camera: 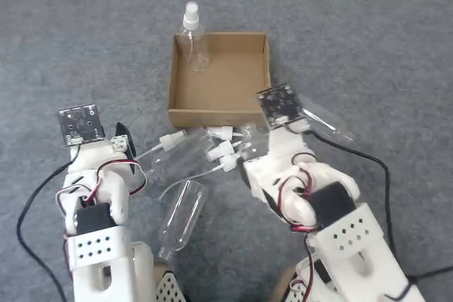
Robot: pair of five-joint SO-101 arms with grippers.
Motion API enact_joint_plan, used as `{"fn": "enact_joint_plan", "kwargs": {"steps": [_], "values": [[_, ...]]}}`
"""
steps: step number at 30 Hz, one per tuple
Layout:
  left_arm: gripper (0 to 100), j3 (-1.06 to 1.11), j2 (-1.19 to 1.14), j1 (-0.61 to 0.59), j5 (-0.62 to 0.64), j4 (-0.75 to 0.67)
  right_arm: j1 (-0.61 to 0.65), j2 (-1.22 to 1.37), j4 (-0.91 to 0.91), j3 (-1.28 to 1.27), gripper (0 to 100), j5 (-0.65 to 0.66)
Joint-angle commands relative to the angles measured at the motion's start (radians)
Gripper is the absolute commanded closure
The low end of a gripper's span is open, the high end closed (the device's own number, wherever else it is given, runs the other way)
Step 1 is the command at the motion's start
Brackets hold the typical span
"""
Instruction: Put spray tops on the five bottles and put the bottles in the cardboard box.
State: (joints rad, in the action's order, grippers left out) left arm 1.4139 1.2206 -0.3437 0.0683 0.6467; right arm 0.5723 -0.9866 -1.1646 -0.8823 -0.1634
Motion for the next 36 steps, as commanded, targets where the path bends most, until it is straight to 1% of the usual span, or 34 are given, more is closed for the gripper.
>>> {"fn": "enact_joint_plan", "kwargs": {"steps": [1,5,8,11,15,17,19,22,25,28,34,36], "values": [[89,-0.005,0.02,-0.002,-0.011,-0.031,-0.067,-0.09,0.022,-0.041,99.1,-0.011],[89,-0.007,0.02,-0.002,-0.054,-0.034,-0.151,-0.194,0.022,-0.08,99.1,-0.003],[89,-0.036,0.02,-0.002,-0.055,-0.017,-0.193,-0.275,0.094,-0.167,99.1,-0.003],[89,-0.102,0.012,0.005,-0.055,0.048,-0.191,-0.346,0.16,-0.247,99.1,-0.002],[89,-0.217,0.011,0.006,-0.058,0.144,-0.202,-0.43,0.13,-0.261,99.1,-0.002],[89,-0.278,0.009,0.009,-0.109,0.198,-0.202,-0.455,0.116,-0.264,99.1,-0.002],[89,-0.331,0.008,0.041,-0.175,0.249,-0.202,-0.467,0.124,-0.282,99.1,0.006],[89,-0.386,0.008,0.084,-0.258,0.322,-0.202,-0.478,0.13,-0.301,99.1,0.078],[89,-0.435,-0.015,0.097,-0.318,0.391,-0.202,-0.478,0.134,-0.31,99.1,0.097],[89,-0.501,-0.129,0.095,-0.374,0.445,-0.202,-0.478,0.134,-0.311,99.1,0.098],[89,-0.664,-0.479,0.098,-0.473,0.528,-0.202,-0.472,0.134,-0.311,99.1,0.098],[87,-0.713,-0.577,0.098,-0.5,0.543,-0.203,-0.47,0.134,-0.311,99.1,0.098]]}}
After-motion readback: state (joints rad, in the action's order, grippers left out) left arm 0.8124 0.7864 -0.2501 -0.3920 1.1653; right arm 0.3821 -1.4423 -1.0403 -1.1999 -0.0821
